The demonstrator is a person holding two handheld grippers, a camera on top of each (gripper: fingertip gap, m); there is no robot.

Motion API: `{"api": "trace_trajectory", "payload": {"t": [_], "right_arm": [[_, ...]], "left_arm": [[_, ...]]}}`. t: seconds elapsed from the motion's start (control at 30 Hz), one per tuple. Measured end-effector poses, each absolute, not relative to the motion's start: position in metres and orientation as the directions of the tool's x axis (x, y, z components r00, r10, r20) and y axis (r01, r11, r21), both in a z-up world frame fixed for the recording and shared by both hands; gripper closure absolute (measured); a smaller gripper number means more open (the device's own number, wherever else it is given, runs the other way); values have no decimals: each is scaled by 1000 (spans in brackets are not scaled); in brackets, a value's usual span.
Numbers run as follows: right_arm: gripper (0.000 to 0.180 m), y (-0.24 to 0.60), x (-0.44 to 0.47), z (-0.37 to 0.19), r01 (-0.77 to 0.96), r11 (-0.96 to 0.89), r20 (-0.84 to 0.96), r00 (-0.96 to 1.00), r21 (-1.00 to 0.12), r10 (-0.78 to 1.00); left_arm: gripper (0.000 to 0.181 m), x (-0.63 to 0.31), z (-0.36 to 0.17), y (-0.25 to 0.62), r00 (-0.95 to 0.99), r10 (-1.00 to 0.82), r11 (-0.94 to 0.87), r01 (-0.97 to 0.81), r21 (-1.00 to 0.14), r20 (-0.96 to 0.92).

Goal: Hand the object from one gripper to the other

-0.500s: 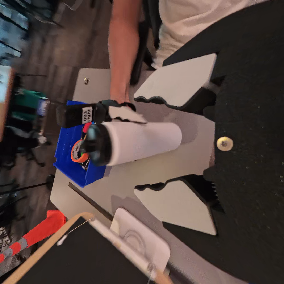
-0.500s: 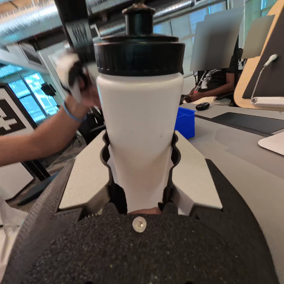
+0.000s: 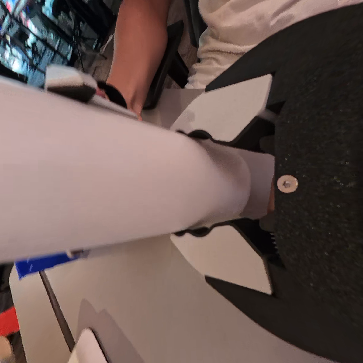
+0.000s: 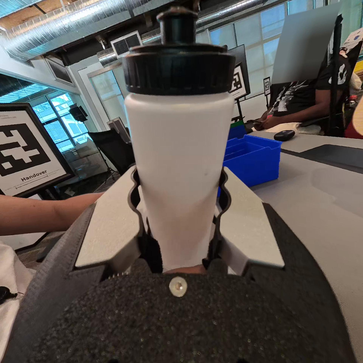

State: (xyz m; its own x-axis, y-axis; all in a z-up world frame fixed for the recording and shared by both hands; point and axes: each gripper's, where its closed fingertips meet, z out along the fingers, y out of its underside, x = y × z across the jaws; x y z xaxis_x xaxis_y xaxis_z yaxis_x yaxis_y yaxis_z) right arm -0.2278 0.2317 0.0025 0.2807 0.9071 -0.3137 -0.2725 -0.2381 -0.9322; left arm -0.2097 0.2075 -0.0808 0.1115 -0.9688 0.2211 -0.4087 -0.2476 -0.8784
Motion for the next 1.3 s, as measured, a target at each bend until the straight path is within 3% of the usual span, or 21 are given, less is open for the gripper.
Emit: {"api": "trace_trajectory", "payload": {"t": [0.07,0.3,0.43,0.63,0.87,1.03,1.13,1.3], "right_arm": [[98,232,-229,1,-273,-246,-323,284,-930,903],[87,227,-228,-1,-234,-190,-256,296,-953,920],[86,237,-208,-6,-288,-233,-320,307,-929,896],[83,235,-215,-46,-159,-274,-313,343,-949,886],[86,218,-261,-54,-120,-390,-408,228,-913,884],[98,212,-272,-54,-113,-396,-411,182,-911,893],[98,208,-273,-60,-35,-370,-369,187,-928,910],[99,208,-269,-60,-44,-349,-351,194,-936,916]], "left_arm": [[94,-208,-83,205,105,-964,-264,-398,-878,242],[95,-213,-76,200,32,-926,-367,-303,-880,375],[95,-224,-63,210,3,-880,-467,-181,-866,474],[95,-246,-38,240,24,-843,-537,28,-843,538],[95,-243,-42,234,29,-881,-474,-15,-881,473],[94,-231,-33,214,-63,-886,-460,-15,-888,460],[94,-229,-36,209,-55,-906,-418,-56,-907,420],[94,-229,-38,211,12,-928,-371,-134,-919,373]]}}
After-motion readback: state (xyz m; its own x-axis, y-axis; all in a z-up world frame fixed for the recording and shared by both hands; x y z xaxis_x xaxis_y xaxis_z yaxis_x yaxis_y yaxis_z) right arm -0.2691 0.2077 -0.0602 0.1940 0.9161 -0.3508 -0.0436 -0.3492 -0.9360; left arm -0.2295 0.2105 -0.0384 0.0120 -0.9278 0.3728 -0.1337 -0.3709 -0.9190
